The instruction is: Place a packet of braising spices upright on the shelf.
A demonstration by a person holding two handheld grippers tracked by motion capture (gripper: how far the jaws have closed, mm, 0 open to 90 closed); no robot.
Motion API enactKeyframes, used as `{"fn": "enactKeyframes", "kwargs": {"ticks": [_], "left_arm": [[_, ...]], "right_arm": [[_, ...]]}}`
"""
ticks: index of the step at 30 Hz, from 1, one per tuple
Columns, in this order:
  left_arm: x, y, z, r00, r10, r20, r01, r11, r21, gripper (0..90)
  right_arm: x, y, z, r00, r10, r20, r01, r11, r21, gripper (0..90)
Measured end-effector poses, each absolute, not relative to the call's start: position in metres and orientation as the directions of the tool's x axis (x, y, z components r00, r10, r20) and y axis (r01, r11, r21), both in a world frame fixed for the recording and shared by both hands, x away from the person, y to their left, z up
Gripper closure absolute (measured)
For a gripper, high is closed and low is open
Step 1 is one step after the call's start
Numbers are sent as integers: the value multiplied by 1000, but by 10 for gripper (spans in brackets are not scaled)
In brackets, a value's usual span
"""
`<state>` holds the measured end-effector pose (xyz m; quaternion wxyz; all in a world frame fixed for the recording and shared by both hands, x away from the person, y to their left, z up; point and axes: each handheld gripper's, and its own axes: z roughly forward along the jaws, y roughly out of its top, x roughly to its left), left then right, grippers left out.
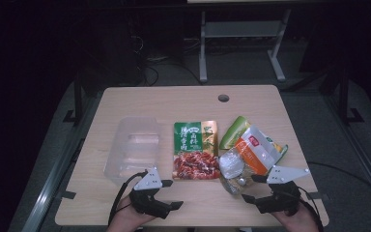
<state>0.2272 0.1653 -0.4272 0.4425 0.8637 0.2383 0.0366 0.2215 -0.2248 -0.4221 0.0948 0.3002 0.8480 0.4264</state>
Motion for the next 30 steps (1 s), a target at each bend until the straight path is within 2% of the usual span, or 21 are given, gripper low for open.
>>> {"fn": "enactKeyframes", "kwargs": {"ticks": [12, 16, 22, 23, 30], "left_arm": [[230, 165, -429, 880, 452, -150, 384, -488, 784, 234], [231, 163, -429, 881, 438, -177, 397, -486, 779, 245], [229, 161, -423, 874, 454, -173, 403, -477, 781, 246], [228, 160, -420, 875, 454, -170, 400, -479, 781, 246], [233, 148, -403, 884, 455, -107, 351, -494, 796, 267]], "right_arm": [[223, -223, -423, -797, 596, 98, 430, 447, 784, 251], [226, -221, -420, -794, 602, 82, 415, 439, 797, 259], [235, -209, -415, -811, 569, 139, 430, 418, 800, 251], [239, -204, -410, -815, 560, 151, 447, 440, 779, 247], [250, -194, -390, -825, 554, 115, 419, 462, 782, 244]]}}
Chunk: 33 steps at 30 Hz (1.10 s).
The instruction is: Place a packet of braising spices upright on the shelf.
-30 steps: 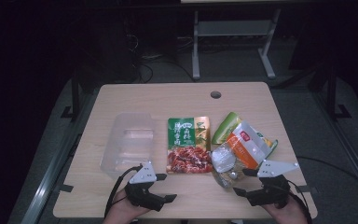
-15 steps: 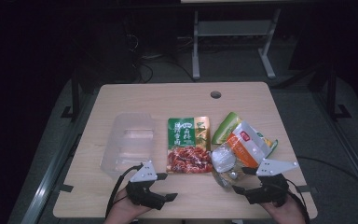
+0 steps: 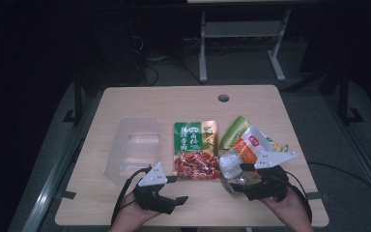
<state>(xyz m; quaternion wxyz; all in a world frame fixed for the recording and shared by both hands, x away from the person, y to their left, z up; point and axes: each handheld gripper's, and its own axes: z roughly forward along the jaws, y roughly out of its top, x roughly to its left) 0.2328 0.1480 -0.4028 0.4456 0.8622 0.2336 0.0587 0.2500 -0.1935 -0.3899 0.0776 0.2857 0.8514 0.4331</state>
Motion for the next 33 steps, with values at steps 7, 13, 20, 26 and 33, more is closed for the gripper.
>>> {"fn": "enactKeyframes", "kwargs": {"ticks": [7, 13, 20, 26, 33], "left_arm": [[252, 135, -395, 873, 483, -64, 334, -497, 801, 290], [257, 132, -409, 875, 481, -58, 341, -525, 780, 287], [264, 134, -420, 872, 476, -112, 381, -516, 767, 307], [268, 129, -427, 856, 513, -67, 384, -543, 746, 332], [273, 125, -433, 844, 531, -79, 408, -540, 736, 378]], "right_arm": [[278, -179, -364, -819, 564, 106, 431, 482, 763, 218], [295, -171, -365, -822, 556, 123, 444, 491, 750, 206], [314, -164, -360, -823, 552, 131, 457, 509, 729, 241], [331, -158, -355, -830, 532, 166, 468, 504, 726, 280], [349, -145, -344, -828, 536, 165, 480, 525, 703, 248]]}}
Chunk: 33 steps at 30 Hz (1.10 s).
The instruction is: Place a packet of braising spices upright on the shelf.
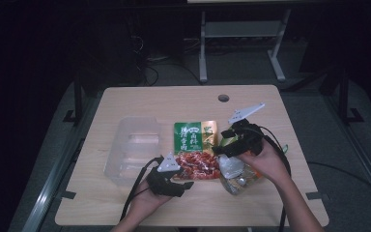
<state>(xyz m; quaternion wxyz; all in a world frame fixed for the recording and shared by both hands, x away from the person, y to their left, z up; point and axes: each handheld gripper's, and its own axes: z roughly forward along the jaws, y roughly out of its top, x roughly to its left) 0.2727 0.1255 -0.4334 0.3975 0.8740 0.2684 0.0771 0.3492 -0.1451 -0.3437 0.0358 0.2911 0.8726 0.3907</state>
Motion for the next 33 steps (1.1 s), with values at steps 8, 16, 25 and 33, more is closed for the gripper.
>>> {"fn": "enactKeyframes", "kwargs": {"ticks": [8, 16, 25, 33], "left_arm": [[278, 125, -439, 844, 527, -102, 424, -538, 729, 453], [281, 126, -443, 843, 530, -89, 425, -555, 715, 603], [283, 125, -449, 828, 553, -93, 457, -570, 682, 675], [282, 123, -452, 817, 570, -88, 469, -568, 676, 690]], "right_arm": [[370, -138, -333, -815, 556, 164, 505, 542, 672, 204], [388, -122, -343, -801, 568, 192, 540, 546, 640, 214], [420, -117, -373, -745, 633, 211, 620, 540, 569, 220], [437, -105, -393, -680, 709, 190, 686, 522, 507, 215]]}}
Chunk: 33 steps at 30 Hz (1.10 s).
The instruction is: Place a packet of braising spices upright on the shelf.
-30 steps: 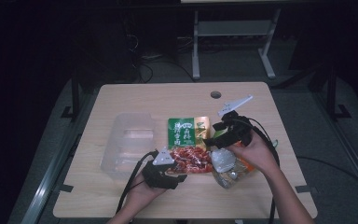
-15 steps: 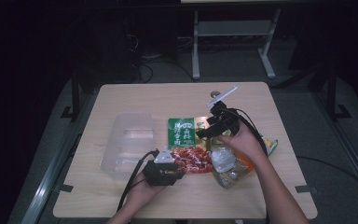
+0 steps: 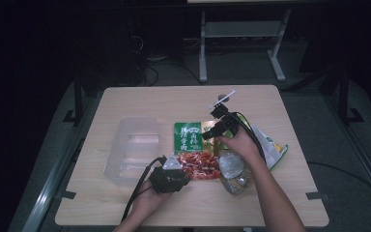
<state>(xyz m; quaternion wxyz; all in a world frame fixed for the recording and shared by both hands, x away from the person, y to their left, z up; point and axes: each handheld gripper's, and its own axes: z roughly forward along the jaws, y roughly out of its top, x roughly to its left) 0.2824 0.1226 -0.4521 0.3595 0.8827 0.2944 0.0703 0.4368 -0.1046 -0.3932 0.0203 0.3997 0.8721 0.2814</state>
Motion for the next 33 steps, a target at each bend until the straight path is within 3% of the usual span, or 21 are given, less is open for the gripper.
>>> {"fn": "enactKeyframes", "kwargs": {"ticks": [8, 26, 29, 30, 33], "left_arm": [[283, 122, -453, 817, 570, -80, 468, -578, 668, 698], [283, 119, -459, 809, 583, -71, 479, -585, 654, 695], [284, 119, -459, 810, 581, -76, 481, -585, 653, 688], [284, 119, -459, 813, 577, -73, 477, -588, 653, 688], [284, 119, -460, 815, 576, -70, 473, -589, 655, 689]], "right_arm": [[450, -107, -410, -615, 757, 224, 758, 489, 432, 211], [464, -103, -436, -514, 823, 244, 849, 447, 281, 319], [465, -101, -441, -520, 814, 259, 850, 464, 247, 424], [465, -101, -441, -508, 822, 259, 857, 452, 246, 517], [463, -100, -438, -522, 816, 248, 848, 467, 248, 655]]}}
